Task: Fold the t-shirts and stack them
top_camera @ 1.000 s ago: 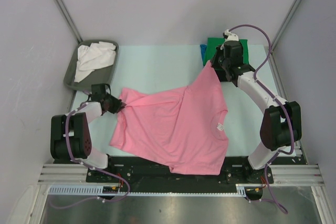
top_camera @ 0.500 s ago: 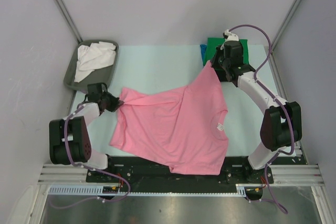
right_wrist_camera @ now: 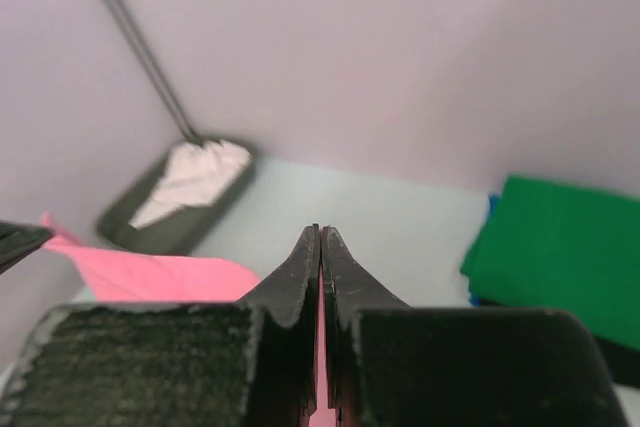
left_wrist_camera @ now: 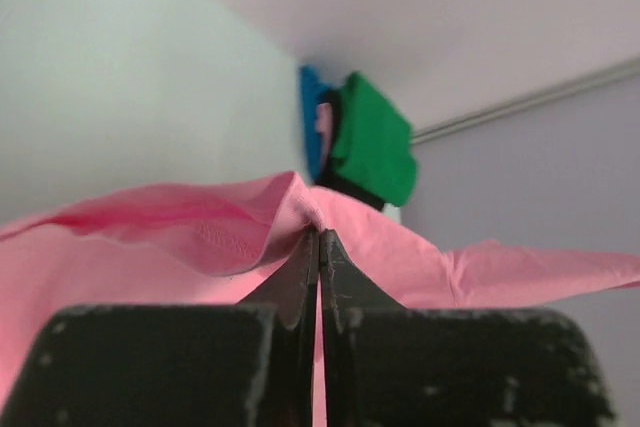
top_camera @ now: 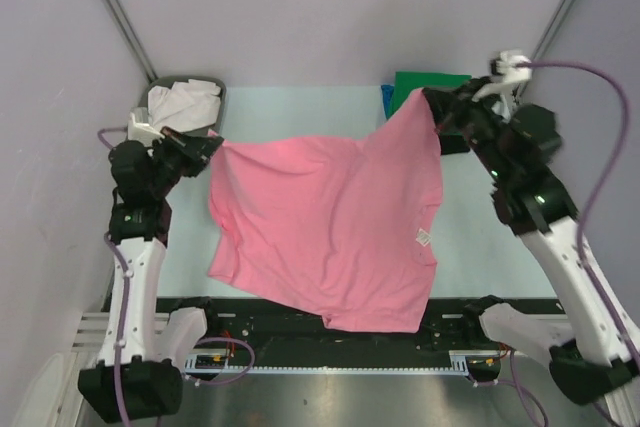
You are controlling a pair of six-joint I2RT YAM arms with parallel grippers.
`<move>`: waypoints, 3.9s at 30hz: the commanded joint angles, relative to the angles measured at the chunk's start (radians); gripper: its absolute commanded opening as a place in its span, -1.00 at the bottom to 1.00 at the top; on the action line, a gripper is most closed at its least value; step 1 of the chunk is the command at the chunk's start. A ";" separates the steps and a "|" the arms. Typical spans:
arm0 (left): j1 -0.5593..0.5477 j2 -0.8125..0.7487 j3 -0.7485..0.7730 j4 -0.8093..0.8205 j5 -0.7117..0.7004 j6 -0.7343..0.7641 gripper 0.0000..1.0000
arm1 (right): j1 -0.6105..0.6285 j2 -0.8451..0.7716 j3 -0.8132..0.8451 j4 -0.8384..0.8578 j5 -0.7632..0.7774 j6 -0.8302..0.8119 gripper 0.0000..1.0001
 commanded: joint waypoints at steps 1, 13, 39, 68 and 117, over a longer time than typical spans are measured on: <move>0.006 -0.100 0.148 -0.046 0.191 0.054 -1.00 | 0.014 -0.229 0.023 0.024 -0.137 -0.080 -1.00; 0.006 -0.345 0.405 0.234 0.382 -0.034 -1.00 | -0.037 -0.502 0.213 0.092 -0.436 -0.018 -1.00; -0.035 -0.188 0.959 0.543 0.479 -0.302 -1.00 | -0.307 -0.324 0.835 0.331 -0.659 0.255 -1.00; -0.043 -0.035 -0.300 0.482 -0.059 -0.017 -1.00 | -0.363 0.025 -0.194 0.337 -0.229 0.156 -1.00; -0.133 0.692 0.331 0.129 -0.425 0.014 0.99 | -0.241 0.821 0.442 0.285 -0.215 0.184 0.99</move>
